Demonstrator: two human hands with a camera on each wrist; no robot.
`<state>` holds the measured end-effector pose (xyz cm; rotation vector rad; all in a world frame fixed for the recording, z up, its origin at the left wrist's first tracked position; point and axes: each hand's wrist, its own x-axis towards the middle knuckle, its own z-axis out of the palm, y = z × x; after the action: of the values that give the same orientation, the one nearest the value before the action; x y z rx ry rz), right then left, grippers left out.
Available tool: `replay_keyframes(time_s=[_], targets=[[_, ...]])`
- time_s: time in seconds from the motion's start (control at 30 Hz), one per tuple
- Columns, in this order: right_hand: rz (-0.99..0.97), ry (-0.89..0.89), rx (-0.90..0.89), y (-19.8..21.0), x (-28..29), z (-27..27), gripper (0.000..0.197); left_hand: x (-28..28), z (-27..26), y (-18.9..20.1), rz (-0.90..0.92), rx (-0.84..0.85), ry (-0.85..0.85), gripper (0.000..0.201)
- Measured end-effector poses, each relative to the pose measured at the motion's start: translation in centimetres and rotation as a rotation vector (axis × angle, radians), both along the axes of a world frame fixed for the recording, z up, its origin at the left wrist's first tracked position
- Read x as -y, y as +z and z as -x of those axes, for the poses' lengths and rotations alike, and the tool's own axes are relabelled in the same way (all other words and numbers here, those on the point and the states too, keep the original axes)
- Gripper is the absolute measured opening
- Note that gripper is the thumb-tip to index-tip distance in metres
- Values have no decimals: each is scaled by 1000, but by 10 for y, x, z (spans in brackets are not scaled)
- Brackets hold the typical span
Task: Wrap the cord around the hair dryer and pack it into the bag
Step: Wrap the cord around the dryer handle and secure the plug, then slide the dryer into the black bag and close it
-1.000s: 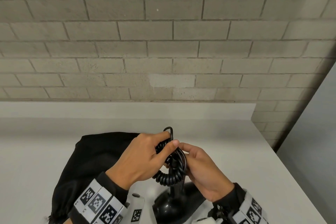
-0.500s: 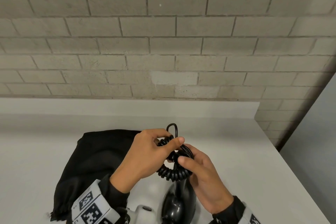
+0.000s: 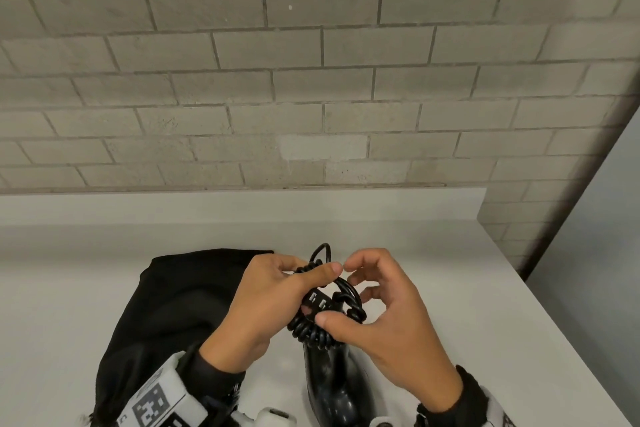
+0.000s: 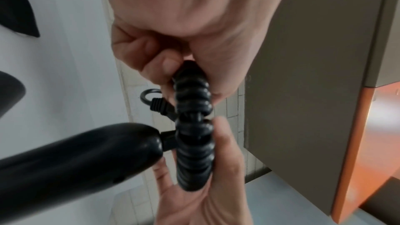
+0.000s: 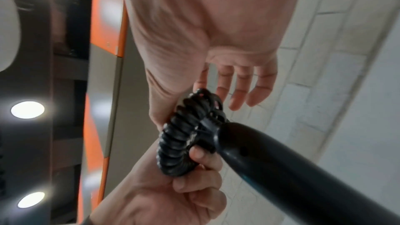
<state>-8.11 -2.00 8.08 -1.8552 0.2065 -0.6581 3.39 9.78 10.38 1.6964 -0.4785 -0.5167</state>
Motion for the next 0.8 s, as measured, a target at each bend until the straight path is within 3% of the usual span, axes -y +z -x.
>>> replay_keyframes(time_s=[0.23, 0.47, 0.53, 0.6, 0.73, 0.8], targets=[[315, -108, -152, 17, -11, 1, 19, 2, 4, -4, -2, -29, 14, 39], [599, -105, -222, 18, -18, 0, 14, 3, 6, -3, 6, 44, 72, 48], [512, -105, -186, 17, -21, 1, 10, 3, 4, -2, 12, 76, 109, 46], [302, -110, -144, 19, -21, 3, 11, 1, 1, -1, 9, 90, 132, 44], [-242, -98, -8, 35, -10, 14, 39, -4, -3, -1, -18, 115, 121, 47], [-443, -52, 66, 48, -6, 23, 41, -4, -1, -2, -18, 135, 108, 49]])
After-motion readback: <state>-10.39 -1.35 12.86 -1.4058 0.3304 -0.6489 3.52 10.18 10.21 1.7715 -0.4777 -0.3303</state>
